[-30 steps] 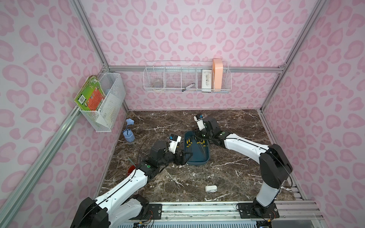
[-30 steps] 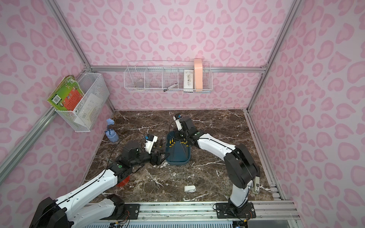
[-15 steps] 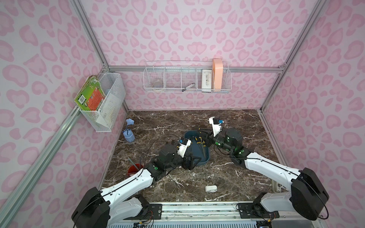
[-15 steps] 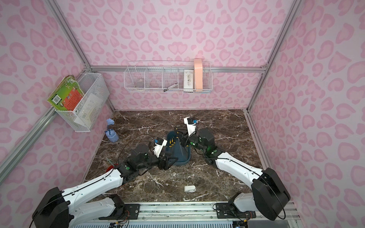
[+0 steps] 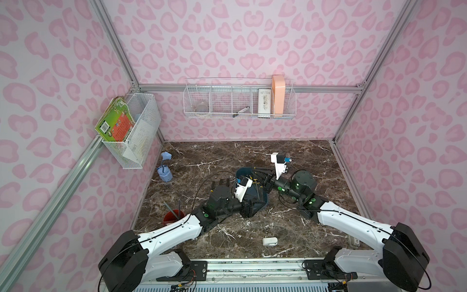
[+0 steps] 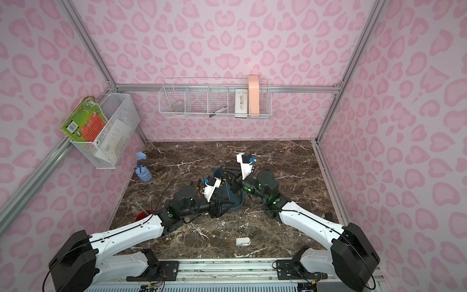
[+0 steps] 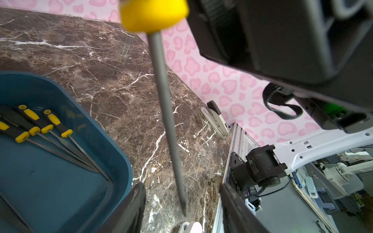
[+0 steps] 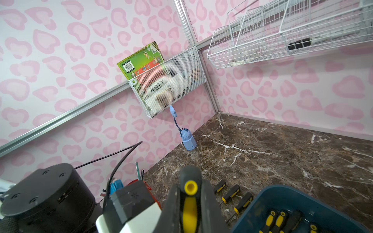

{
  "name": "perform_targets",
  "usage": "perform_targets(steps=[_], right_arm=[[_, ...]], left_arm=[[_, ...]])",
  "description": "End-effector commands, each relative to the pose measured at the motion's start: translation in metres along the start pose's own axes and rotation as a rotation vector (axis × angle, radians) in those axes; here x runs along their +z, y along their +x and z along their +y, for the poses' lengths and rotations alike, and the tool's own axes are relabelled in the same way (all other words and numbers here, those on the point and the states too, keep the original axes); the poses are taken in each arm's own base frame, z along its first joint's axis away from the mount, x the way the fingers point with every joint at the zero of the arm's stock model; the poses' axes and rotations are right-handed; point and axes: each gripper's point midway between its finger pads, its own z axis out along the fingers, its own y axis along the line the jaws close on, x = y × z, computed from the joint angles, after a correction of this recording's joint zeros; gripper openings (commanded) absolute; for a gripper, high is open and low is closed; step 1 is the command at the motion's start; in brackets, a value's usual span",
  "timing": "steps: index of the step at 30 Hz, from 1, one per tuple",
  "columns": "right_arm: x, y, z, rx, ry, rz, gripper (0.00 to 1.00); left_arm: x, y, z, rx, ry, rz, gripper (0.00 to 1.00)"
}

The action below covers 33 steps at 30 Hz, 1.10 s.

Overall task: Take the file tool out of the storage box
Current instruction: Pick up the file tool from the storage box.

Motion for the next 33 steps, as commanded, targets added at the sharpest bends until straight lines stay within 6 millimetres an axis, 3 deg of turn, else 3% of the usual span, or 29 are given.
perform_targets(steps=[1, 8, 10, 12, 13, 19, 25, 27, 31, 33], right_arm=[[0.000, -0.010, 0.006, -0.007, -0.024, -0.043, 0.00], [-0.003, -0.013, 0.004, -0.022, -0.010, -0.075, 0.00], [-0.003, -0.011, 0.002, -0.024, -0.005, -0.073, 0.00], [-0.002, -0.009, 0.002, -0.021, -0.010, -0.071, 0.00], [-0.003, -0.009, 0.002, -0.019, -0.014, -0.077, 0.00], [-0.006, -0.013, 0.004, -0.021, -0.017, -0.100, 0.00], [-0.010, -0.011, 0.004, -0.019, -0.020, -0.108, 0.02], [-0.011, -0.008, 0.004, -0.016, -0.027, -0.101, 0.07], [-0.015, -0.004, 0.004, 0.000, -0.032, -0.107, 0.34], [-0.019, -0.004, 0.004, 0.002, -0.028, -0.118, 0.42]], left_arm=[[0.002, -0.007, -0.008, 0.030, 0.040, -0.015, 0.55], [0.000, -0.008, -0.008, 0.037, 0.019, 0.002, 0.39], [0.001, -0.007, -0.006, 0.035, 0.015, 0.011, 0.29], [0.001, -0.005, -0.007, 0.036, 0.016, 0.021, 0.11], [0.001, -0.004, -0.006, 0.035, 0.013, 0.026, 0.07], [0.001, -0.003, -0.007, 0.025, 0.014, 0.040, 0.14], [0.000, -0.002, -0.005, 0.018, 0.001, 0.042, 0.00], [0.000, -0.001, -0.002, 0.019, -0.014, 0.045, 0.00], [-0.003, -0.002, 0.001, 0.021, -0.046, 0.047, 0.00], [-0.007, -0.003, 0.004, 0.028, -0.073, 0.049, 0.00]])
